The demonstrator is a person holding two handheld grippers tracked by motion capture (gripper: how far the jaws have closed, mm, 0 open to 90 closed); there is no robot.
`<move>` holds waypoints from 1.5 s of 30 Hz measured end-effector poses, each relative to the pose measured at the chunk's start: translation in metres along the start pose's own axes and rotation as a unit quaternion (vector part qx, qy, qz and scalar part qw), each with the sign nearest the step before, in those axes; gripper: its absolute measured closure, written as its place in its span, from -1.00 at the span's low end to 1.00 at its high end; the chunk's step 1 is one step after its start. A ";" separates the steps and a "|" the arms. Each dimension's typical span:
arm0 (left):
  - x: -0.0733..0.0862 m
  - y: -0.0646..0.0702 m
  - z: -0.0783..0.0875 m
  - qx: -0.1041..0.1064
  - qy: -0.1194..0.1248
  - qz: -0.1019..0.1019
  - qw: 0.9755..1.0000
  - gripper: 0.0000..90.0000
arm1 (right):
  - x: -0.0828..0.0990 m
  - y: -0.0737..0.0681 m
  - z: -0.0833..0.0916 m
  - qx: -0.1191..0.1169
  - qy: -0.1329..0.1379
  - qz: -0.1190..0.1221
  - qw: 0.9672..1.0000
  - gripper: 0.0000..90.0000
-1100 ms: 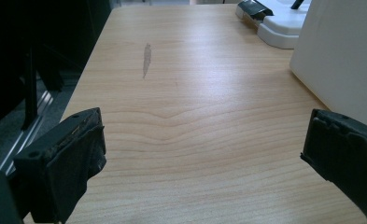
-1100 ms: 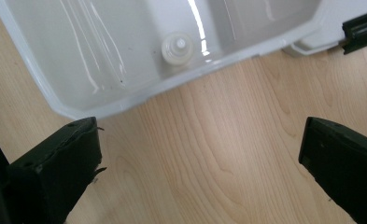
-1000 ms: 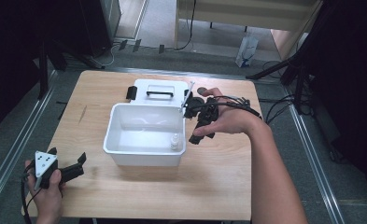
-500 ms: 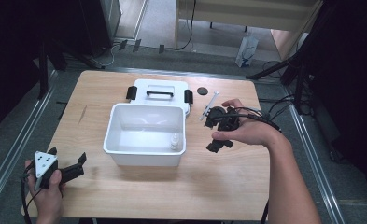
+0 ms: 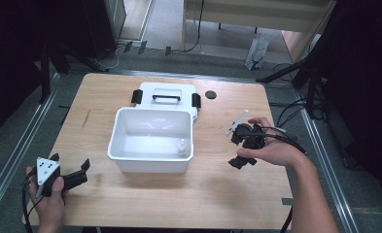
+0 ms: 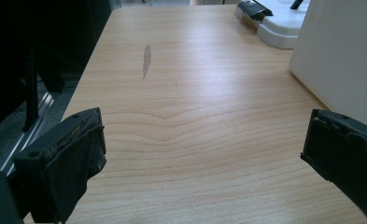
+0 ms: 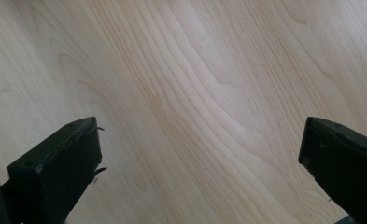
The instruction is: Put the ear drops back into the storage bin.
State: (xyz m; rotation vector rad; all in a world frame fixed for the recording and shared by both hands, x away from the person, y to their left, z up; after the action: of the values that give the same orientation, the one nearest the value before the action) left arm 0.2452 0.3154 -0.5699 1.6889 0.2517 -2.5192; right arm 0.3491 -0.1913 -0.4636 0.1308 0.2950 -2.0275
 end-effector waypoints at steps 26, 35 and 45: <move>0.000 0.000 0.001 -0.002 0.000 -0.005 1.000 -1.00 | 0.098 0.001 -0.059 0.086 0.273 -0.114 0.951 -1.00; 0.000 0.001 0.000 -0.003 0.002 -0.007 1.000 -1.00 | 0.138 -0.008 -0.069 0.093 0.368 -0.169 0.910 -1.00; 0.000 0.003 0.000 -0.001 -0.001 -0.013 1.000 -1.00 | 0.165 -0.010 -0.068 0.090 0.449 -0.209 0.864 -1.00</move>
State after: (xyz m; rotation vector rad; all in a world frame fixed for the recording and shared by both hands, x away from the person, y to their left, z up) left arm 0.2461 0.3128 -0.5703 1.6932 0.2758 -2.5381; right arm 0.2623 -0.3112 -0.5636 1.2447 0.7616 -2.2912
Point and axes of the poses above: each handheld gripper's, and its own axes: z roughly backward along the jaws, x roughly out of its underside, y roughly to its right, the point moved 5 cm from there along -z, roughly forward along the jaws, and after that the axes turned 15 degrees about -x, right-handed, at the moved point
